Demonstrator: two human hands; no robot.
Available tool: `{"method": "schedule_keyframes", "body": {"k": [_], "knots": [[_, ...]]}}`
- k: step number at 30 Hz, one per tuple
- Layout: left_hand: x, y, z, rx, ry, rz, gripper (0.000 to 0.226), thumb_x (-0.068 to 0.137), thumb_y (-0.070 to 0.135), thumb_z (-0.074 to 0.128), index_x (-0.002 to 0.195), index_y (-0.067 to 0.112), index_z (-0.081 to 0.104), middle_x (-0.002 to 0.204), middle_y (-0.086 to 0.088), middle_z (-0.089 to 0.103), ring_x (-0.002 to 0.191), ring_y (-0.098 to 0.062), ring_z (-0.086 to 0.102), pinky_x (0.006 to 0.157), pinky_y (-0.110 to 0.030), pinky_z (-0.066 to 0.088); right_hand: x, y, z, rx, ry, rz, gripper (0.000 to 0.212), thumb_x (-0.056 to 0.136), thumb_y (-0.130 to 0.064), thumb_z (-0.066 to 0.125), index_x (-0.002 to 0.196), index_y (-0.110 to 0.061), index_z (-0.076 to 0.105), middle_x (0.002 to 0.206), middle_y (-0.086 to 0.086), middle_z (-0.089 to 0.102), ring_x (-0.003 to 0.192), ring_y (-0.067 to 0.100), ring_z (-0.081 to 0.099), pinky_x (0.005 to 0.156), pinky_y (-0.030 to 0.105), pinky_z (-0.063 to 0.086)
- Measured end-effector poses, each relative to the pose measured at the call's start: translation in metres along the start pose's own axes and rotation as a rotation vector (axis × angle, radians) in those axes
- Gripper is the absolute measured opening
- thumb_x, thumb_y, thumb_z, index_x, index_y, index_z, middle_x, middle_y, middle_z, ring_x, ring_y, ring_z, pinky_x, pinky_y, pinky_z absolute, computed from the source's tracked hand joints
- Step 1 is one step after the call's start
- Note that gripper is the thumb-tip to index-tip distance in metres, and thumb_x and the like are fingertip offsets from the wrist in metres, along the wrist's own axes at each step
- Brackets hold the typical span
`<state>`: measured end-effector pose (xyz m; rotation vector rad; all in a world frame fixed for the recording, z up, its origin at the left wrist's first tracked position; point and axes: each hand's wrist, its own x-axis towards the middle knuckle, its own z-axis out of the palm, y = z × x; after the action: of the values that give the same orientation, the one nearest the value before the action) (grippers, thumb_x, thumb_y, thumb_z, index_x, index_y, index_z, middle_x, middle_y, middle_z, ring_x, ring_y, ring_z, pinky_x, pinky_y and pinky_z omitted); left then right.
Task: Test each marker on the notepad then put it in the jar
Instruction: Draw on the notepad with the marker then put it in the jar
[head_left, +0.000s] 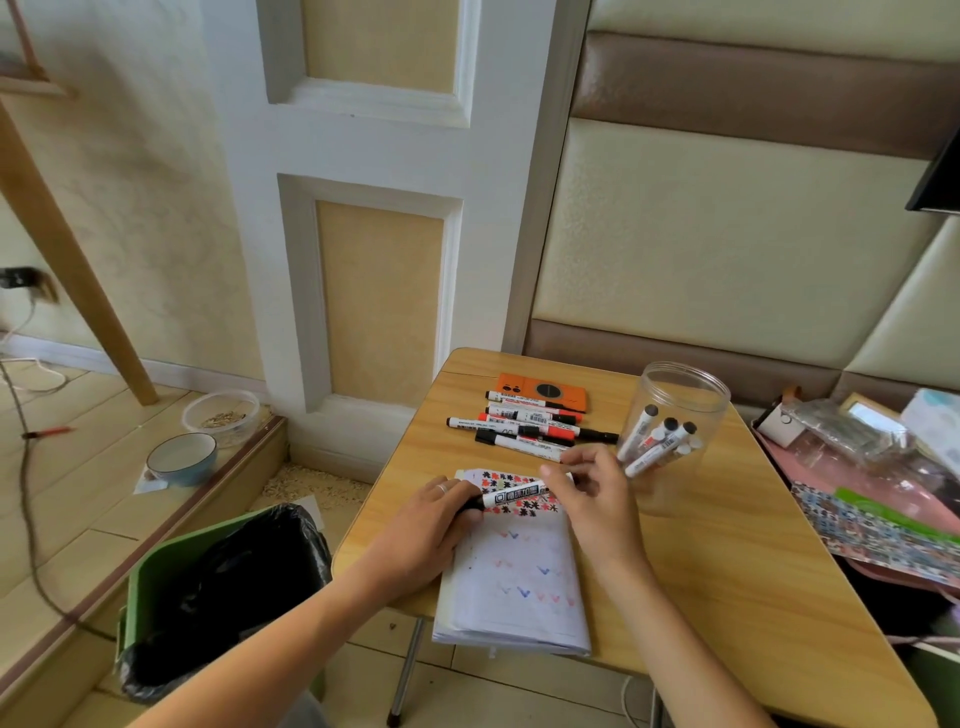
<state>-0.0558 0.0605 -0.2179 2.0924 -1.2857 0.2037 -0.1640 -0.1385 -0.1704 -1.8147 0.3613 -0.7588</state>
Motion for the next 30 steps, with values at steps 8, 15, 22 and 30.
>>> {"method": "schedule_keyframes", "body": {"k": [8,15,22,30], "knots": [[-0.001,0.004,-0.003,-0.014,-0.026,0.062,0.02,0.109,0.034,0.037,0.111,0.023,0.053,0.1,0.011,0.055,0.092,-0.011,0.046,0.081,-0.03,0.039,-0.005,-0.015,0.003,-0.853,-0.484,-0.491,0.027,0.099,-0.048,0.053,0.11,-0.025,0.065,0.107,-0.011,0.062,0.1,0.008,0.056,0.086,0.028,0.044],[-0.002,0.001,-0.002,-0.134,-0.035,0.013,0.04,0.109,0.045,0.026,0.102,0.022,0.058,0.093,0.01,0.056,0.09,-0.012,0.048,0.079,-0.038,0.043,-0.019,-0.014,0.026,-0.996,-0.436,-0.596,0.021,0.095,-0.039,0.045,0.1,-0.022,0.055,0.093,-0.004,0.062,0.084,0.022,0.062,0.079,0.042,0.053],[-0.002,0.0,-0.001,-0.175,-0.024,0.015,0.031,0.11,0.039,0.031,0.102,0.022,0.056,0.094,0.013,0.054,0.089,-0.009,0.048,0.078,-0.03,0.041,-0.022,-0.01,0.03,-0.971,-0.437,-0.614,0.025,0.103,-0.043,0.046,0.113,-0.025,0.06,0.1,-0.004,0.068,0.085,0.021,0.068,0.073,0.037,0.052],[-0.001,-0.001,0.0,-0.153,-0.02,0.016,0.04,0.108,0.048,0.025,0.093,0.022,0.051,0.088,0.011,0.051,0.086,-0.011,0.046,0.075,-0.037,0.041,-0.025,-0.012,0.03,-0.99,-0.404,-0.587,0.03,0.103,-0.051,0.044,0.097,-0.028,0.062,0.084,-0.004,0.067,0.075,0.016,0.065,0.056,0.027,0.032]]}}
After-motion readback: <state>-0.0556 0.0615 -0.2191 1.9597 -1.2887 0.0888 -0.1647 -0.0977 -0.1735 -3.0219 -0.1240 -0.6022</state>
